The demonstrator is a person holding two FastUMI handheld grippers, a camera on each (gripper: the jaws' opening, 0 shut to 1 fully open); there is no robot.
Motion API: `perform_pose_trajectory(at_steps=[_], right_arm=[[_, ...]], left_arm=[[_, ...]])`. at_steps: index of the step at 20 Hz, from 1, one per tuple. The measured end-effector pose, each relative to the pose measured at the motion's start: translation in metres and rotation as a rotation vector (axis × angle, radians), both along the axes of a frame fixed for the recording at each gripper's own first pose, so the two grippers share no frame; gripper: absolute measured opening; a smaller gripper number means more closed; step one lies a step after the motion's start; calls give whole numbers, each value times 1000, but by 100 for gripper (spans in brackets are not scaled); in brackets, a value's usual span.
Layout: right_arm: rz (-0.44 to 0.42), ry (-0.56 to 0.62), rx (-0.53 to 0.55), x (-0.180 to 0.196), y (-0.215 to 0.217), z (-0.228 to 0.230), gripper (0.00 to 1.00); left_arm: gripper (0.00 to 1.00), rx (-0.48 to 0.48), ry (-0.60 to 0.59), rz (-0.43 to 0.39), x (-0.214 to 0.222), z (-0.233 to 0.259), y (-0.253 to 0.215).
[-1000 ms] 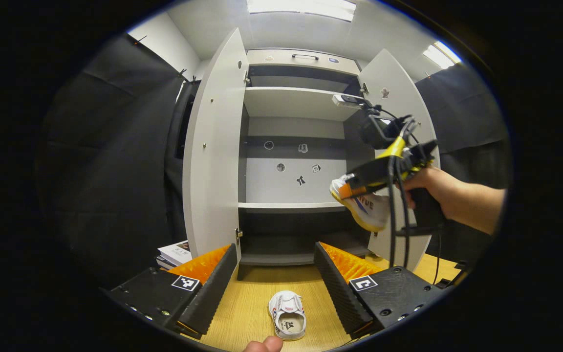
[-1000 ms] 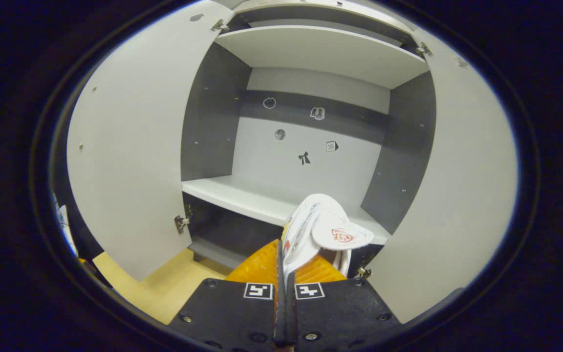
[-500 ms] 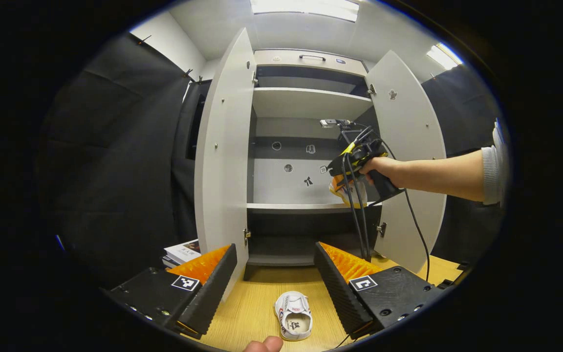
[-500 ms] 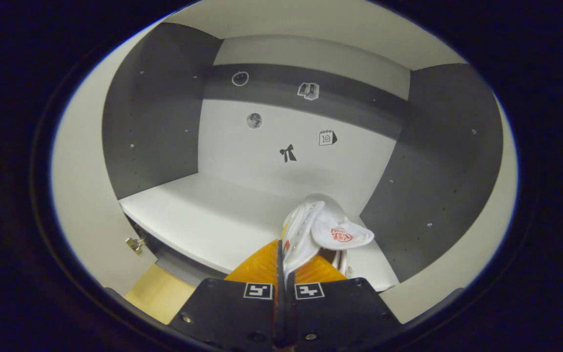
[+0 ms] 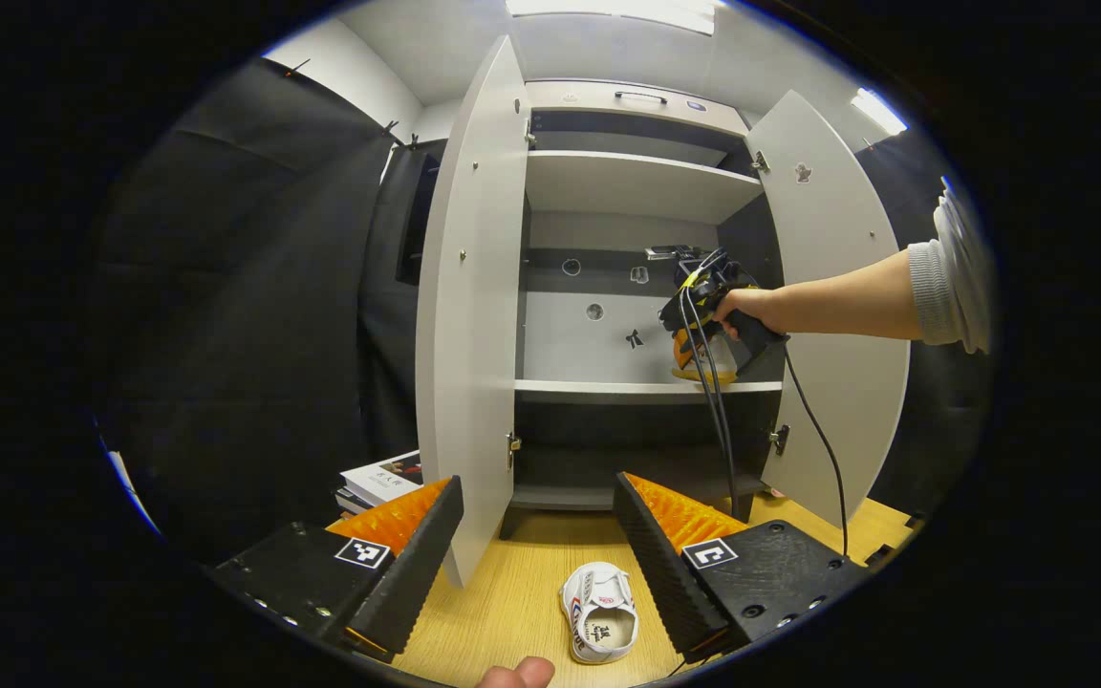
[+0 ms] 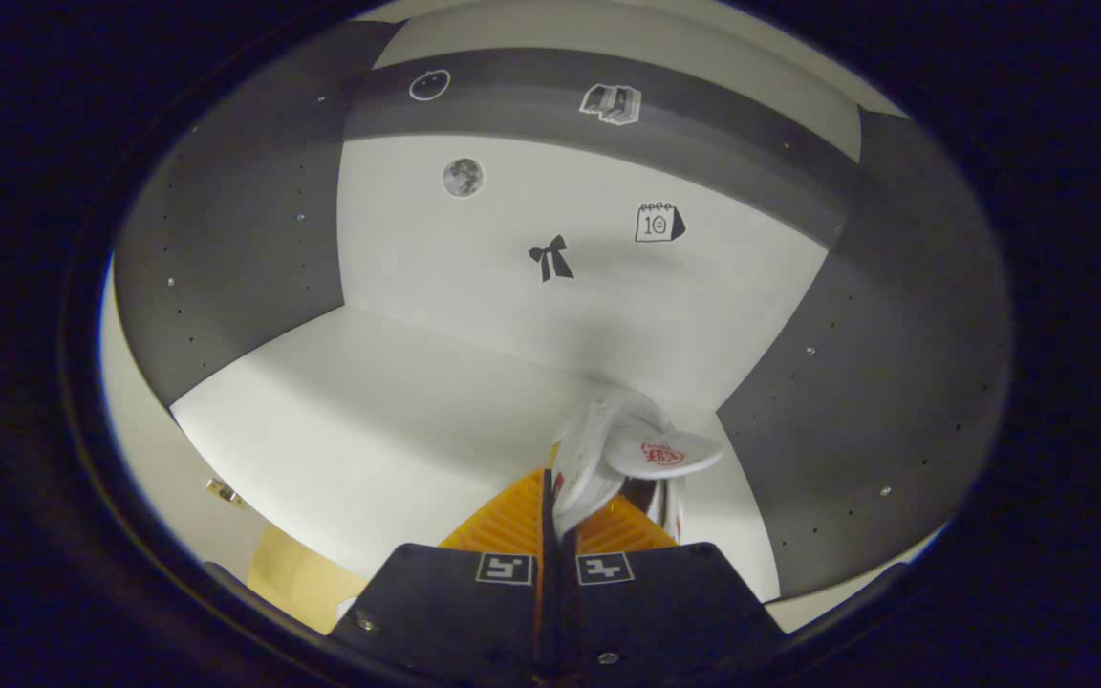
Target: Grab one shoe with the right hand and put it into the shoe cabinet, grab the other shoe with the left hand and put it into the shoe cabinet; then close the right door with the right hand and the left door with the left hand.
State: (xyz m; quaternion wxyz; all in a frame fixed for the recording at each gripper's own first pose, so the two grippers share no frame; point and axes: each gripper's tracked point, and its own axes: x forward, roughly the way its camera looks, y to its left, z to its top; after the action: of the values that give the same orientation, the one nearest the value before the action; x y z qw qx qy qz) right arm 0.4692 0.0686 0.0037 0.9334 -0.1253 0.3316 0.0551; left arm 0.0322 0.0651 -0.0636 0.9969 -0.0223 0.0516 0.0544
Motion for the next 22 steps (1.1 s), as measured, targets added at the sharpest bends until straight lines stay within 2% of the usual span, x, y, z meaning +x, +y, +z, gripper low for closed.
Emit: perform_pose_trajectory(at_steps=[1,6,8,9,10,16,17,18,22], right_arm=[[-3,5,-5,2,1,-3,1],[-40,-17,-24,1,-4,4,15],[-28,-45,-13,-4,-1,14,37],[-26,-51,-11,-8,-2,17,41],[-28,-60,-5,-11,-3,22,52],[-46,-163,67,-53,-15,52,53],[-41,-199,80,-66,-16,61,53],[-38,-251,100,-80,-19,72,59],[0,-403,148,-154,-28,101,57]], left_arm=[[95,-2,4,-1,1,-1,0],[95,-4,1,-4,2,-1,-1],[95,-5,0,-5,1,-1,-2],[95,-7,-2,-7,2,-1,-2],[95,-8,-4,-11,2,-1,-4],[95,3,-31,-36,1,7,-14],[95,7,-32,-38,0,8,-16],[95,12,-37,-42,0,10,-18],[95,26,-47,-53,-1,13,-24]])
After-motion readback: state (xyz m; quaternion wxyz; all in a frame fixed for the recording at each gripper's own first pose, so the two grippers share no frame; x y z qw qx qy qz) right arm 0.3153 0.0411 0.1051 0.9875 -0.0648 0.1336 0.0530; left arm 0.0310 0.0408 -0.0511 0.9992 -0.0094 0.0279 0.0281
